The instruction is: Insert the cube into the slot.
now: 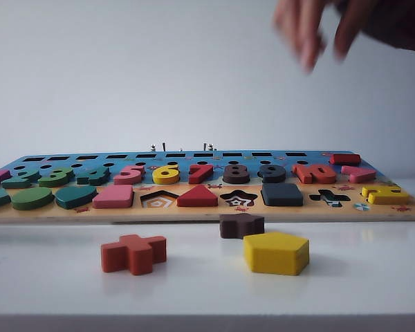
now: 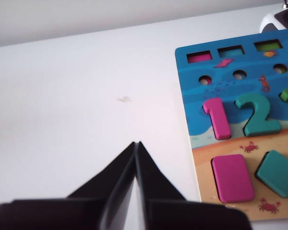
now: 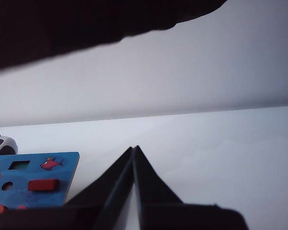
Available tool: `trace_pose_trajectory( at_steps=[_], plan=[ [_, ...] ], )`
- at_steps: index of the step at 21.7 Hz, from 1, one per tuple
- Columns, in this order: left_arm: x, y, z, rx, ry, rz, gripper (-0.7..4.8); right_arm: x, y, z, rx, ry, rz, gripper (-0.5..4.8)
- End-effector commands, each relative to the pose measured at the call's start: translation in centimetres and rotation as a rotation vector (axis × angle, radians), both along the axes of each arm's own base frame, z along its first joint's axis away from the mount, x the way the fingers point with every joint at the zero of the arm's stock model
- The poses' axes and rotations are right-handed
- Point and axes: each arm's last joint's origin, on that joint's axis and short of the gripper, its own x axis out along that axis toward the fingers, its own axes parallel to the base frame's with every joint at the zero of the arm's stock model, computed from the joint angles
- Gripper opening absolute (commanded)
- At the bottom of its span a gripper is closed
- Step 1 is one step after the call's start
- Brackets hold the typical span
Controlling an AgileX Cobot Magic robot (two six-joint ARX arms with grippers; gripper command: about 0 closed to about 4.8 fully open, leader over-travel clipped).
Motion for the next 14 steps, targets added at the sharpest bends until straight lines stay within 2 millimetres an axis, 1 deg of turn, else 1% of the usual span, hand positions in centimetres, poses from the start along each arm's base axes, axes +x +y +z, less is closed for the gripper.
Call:
trace_pose_trajectory(
  at_steps=[1, 14],
  plan=[
    [0.07, 0.11, -0.37, 0.012, 0.006, 0.036, 0.20, -0.03, 0.00, 0.12, 0.000, -0.013, 0.000, 0.00],
    [0.07, 0.12, -0.38, 0.014, 0.007, 0.039, 0.20, -0.03, 0.00, 0.12, 0.000, -0.013, 0.000, 0.00]
  ],
)
